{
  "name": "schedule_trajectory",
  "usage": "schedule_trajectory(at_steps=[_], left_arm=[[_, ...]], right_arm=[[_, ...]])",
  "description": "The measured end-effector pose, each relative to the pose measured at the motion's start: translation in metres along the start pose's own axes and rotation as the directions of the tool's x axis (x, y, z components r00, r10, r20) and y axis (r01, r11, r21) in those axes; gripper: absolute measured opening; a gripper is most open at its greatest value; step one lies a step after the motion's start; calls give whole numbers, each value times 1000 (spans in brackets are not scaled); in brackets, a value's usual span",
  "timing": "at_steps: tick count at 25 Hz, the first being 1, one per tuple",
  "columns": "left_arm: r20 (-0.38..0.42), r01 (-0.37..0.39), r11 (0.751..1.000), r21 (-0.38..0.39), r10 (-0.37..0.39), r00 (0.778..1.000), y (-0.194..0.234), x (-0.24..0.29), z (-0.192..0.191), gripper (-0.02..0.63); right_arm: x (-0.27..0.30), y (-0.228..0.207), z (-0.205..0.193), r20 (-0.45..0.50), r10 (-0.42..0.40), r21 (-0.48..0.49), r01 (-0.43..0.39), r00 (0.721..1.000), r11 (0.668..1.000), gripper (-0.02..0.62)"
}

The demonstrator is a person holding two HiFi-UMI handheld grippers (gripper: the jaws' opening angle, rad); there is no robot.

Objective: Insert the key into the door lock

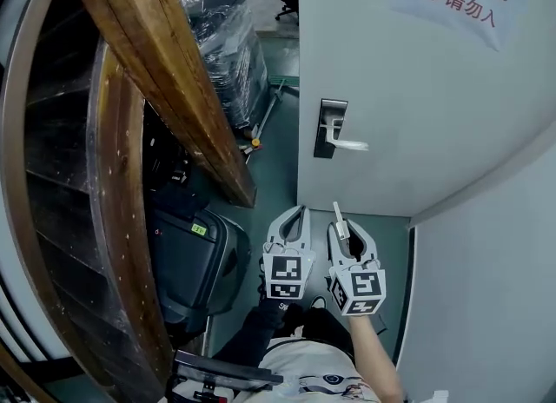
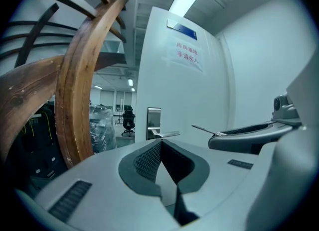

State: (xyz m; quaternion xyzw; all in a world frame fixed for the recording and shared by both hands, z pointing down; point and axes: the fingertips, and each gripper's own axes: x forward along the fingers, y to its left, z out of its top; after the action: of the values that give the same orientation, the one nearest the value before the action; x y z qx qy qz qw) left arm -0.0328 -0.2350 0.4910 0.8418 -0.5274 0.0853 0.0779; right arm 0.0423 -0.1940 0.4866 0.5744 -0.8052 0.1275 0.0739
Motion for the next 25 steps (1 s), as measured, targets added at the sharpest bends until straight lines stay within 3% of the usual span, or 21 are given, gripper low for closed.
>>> schedule_trajectory(at_steps=[9, 18, 25], left_arm=[[-8, -4, 1000, -3, 4, 1000, 15, 46, -37, 2], [-8, -50, 998, -23, 50, 999, 38, 81, -109, 2], [-7, -53, 998, -21, 53, 999, 48, 108, -130, 2]], right_arm=[[64, -25, -32, -27, 3, -2, -3, 1000, 1000, 118], [145, -64, -72, -9, 6, -36, -6, 1000, 999, 118], [199, -88, -84, -13, -8, -37, 8, 1000, 999, 118]])
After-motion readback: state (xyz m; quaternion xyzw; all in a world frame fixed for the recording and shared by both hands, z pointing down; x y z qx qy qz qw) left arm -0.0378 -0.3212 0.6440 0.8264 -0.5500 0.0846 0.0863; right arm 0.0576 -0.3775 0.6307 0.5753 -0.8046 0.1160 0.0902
